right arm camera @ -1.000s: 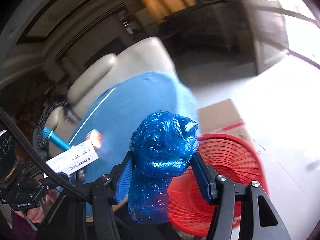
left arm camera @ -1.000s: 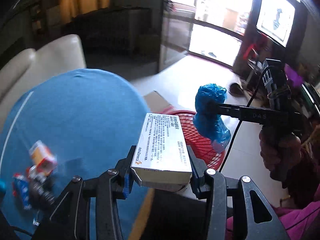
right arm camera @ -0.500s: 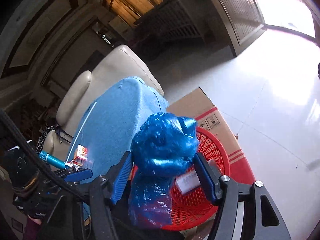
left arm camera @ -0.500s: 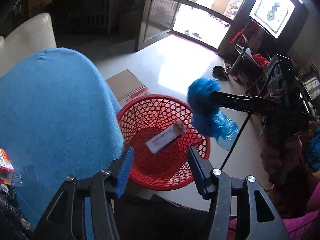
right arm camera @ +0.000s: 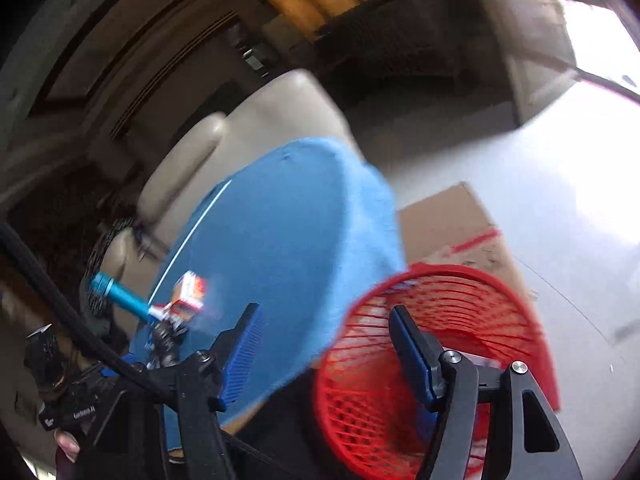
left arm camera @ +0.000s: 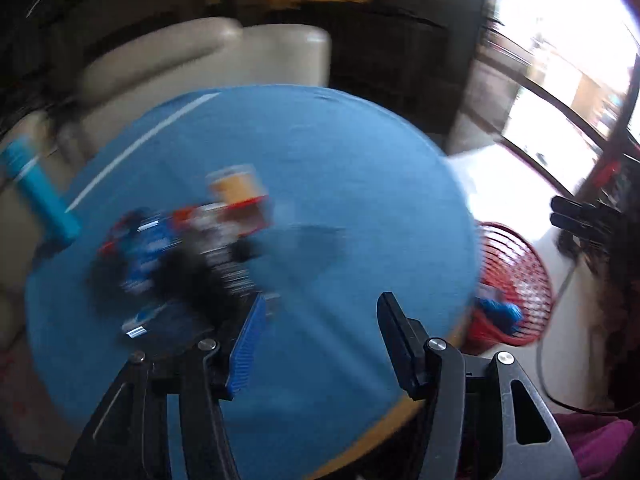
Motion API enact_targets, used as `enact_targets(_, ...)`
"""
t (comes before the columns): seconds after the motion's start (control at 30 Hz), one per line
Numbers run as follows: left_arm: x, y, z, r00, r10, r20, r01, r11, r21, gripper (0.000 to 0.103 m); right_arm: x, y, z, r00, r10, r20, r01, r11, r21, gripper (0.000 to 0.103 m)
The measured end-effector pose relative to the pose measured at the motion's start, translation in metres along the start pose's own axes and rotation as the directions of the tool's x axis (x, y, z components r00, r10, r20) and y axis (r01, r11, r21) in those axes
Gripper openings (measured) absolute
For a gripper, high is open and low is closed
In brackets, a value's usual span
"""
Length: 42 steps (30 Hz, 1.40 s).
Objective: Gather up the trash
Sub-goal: 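Carry both items to the red basket and open both tools to drop them, then grasp the clear plastic tray with the right tool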
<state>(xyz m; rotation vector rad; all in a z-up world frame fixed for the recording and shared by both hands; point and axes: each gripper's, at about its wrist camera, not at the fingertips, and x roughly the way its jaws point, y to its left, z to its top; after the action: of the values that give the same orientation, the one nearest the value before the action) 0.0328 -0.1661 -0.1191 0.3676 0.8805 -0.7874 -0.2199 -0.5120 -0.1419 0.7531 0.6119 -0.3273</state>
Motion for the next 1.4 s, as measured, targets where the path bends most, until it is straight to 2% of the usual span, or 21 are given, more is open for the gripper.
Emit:
enact_targets(0.13, -0.025, 0.075, -0.015, 0.99, 0.139, 0.037, -0.132, 0.98, -0.146, 0.062, 0.039, 0.068, 0.004, 0.996, 0.056, -0.073, -0.065, 0.989, -0.131, 0.068)
enact_targets(0.23, -0.03, 0.105, -0.023, 0.985, 0.162, 0.052, -0.148, 0.966, -0.214, 0.065, 0.071, 0.117, 0.002, 0.989, 0.071, -0.127, -0.097, 0.974, -0.207, 0.068)
enact_targets(0.33, -0.027, 0.11, -0.028, 0.986, 0.158, 0.059, -0.142, 0.966, -0.216, 0.066, 0.1, 0.158, -0.007, 0.982, 0.07, -0.173, -0.117, 0.954, -0.276, 0.068)
enact_targets(0.43, -0.014, 0.123, -0.042, 0.992, 0.124, 0.031, -0.114, 0.966, -0.232, 0.066, 0.128, 0.185, -0.021, 0.976, 0.035, -0.215, -0.112, 0.927, -0.359, 0.068)
enact_targets(0.57, -0.004, 0.136, -0.051, 1.0, 0.011, 0.024, -0.005, 0.97, -0.245, 0.066, 0.155, 0.194, -0.029, 0.965, 0.031, -0.262, -0.138, 0.905, -0.403, 0.068)
enact_targets(0.67, 0.008, 0.139, -0.049, 0.997, -0.074, 0.02, 0.077, 0.974, -0.214, 0.07, 0.168, 0.197, -0.024, 0.963, 0.013, -0.271, -0.138, 0.884, -0.447, 0.068)
enact_targets(0.77, 0.026, 0.142, -0.044, 0.995, -0.098, -0.018, 0.092, 0.977, -0.192, 0.071, 0.187, 0.199, -0.011, 0.964, 0.017, -0.266, -0.144, 0.874, -0.464, 0.071)
enact_targets(0.87, 0.038, 0.145, -0.041, 0.99, -0.137, -0.035, 0.13, 0.979, -0.156, 0.071, 0.207, 0.202, 0.001, 0.95, 0.047, -0.309, -0.187, 0.878, -0.441, 0.072)
enact_targets(0.97, 0.045, 0.15, -0.038, 0.989, -0.145, -0.031, 0.139, 0.979, -0.146, 0.071, 0.23, 0.208, 0.001, 0.918, 0.072, -0.391, -0.251, 0.867, -0.431, 0.073)
enact_targets(1.07, 0.049, 0.151, -0.035, 0.98, -0.198, -0.035, 0.195, 0.977, -0.081, 0.071, 0.247, 0.218, -0.009, 0.886, 0.052, -0.461, -0.293, 0.832, -0.47, 0.073)
enact_targets(1.1, 0.052, 0.151, -0.033, 0.981, -0.187, -0.047, 0.185, 0.982, -0.044, 0.071, 0.25, 0.222, -0.014, 0.879, 0.04, -0.474, -0.303, 0.815, -0.493, 0.073)
enact_targets(1.2, 0.065, 0.156, -0.023, 0.984, -0.16, -0.082, 0.162, 0.987, 0.009, 0.071, 0.255, 0.23, -0.025, 0.88, -0.008, -0.475, -0.301, 0.765, -0.57, 0.073)
enact_targets(1.3, 0.081, 0.17, -0.016, 0.98, -0.168, -0.109, 0.167, 0.986, -0.015, 0.071, 0.26, 0.237, -0.033, 0.878, -0.029, -0.477, -0.305, 0.734, -0.607, 0.073)
enact_targets(1.37, 0.088, 0.177, -0.013, 0.967, -0.226, -0.116, 0.224, 0.974, -0.028, 0.071, 0.263, 0.241, -0.036, 0.88, -0.042, -0.474, -0.303, 0.718, -0.626, 0.073)
enact_targets(1.4, 0.094, 0.179, -0.011, 0.955, -0.265, -0.13, 0.264, 0.964, -0.027, 0.071, 0.264, 0.243, -0.037, 0.88, -0.045, -0.472, -0.304, 0.711, -0.634, 0.073)
